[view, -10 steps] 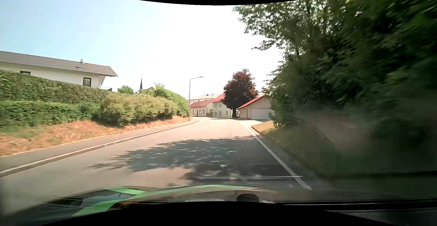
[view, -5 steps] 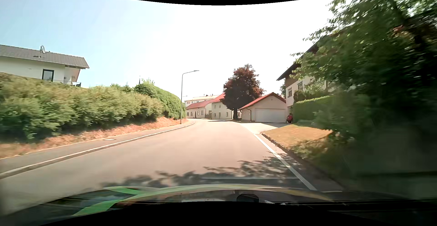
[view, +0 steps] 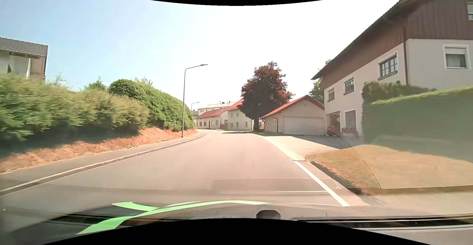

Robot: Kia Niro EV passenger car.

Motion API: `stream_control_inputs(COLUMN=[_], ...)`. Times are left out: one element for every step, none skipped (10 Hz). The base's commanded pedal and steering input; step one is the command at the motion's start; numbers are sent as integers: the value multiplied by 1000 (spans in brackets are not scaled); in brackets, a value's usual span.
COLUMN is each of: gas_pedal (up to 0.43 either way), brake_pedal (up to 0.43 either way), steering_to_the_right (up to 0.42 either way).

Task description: Follow the waypoints while adhering to traffic rules and regulations

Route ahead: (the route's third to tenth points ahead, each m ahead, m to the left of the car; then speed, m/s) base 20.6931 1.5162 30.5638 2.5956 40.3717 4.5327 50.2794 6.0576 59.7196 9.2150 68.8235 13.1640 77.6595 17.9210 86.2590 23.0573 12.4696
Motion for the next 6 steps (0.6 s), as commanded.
stream_control_inputs(gas_pedal=[138,138,138,150,150,138], brake_pedal=[0,0,0,0,0,0], steering_to_the_right=[-4,-5,-5,-5,-6,-5])
